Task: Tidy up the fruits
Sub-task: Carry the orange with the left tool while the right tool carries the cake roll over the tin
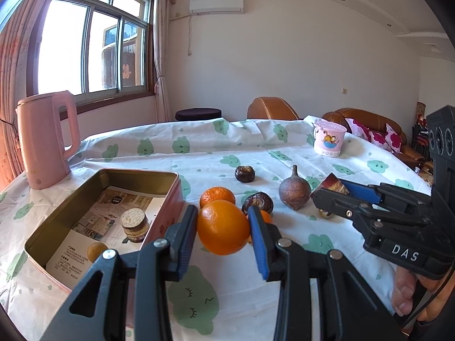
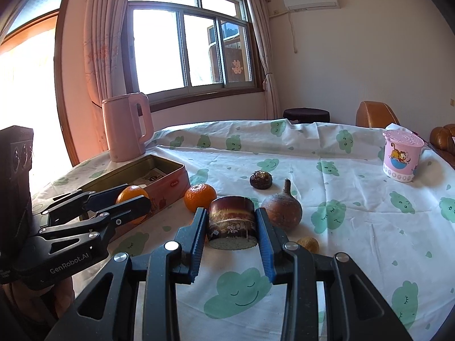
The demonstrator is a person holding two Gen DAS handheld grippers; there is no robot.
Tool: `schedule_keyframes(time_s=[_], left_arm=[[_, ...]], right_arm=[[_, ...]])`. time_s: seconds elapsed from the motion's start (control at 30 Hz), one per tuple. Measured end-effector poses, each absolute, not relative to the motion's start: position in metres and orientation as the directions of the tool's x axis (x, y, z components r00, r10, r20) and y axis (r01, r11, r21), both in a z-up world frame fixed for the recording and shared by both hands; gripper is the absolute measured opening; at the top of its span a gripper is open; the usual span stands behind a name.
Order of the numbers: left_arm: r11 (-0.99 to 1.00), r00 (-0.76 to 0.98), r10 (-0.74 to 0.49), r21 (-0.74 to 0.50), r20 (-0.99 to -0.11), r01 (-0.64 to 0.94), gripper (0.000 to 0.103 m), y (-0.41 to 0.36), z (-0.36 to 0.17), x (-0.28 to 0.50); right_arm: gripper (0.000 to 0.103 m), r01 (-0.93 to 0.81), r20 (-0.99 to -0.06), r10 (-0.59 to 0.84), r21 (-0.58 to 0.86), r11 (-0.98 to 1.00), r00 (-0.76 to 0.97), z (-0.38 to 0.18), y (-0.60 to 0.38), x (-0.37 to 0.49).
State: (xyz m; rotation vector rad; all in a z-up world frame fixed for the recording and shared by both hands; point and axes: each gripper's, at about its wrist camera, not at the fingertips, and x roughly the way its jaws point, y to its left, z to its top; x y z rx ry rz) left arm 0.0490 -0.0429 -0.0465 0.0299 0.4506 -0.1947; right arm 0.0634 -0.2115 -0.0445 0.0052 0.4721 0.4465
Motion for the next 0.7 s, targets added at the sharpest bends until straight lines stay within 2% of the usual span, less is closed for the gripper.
schedule_keyframes(time_s=[0.7], left_arm=[[0.985, 0.910, -0.163, -0.005, -0.382, 0.175, 0.038, -0.041, -0.043, 0.040]], right_arm=[[0.036, -0.431, -0.372, 0.434, 0.097, 0.897, 0.820, -0.039, -0.215, 0.052]])
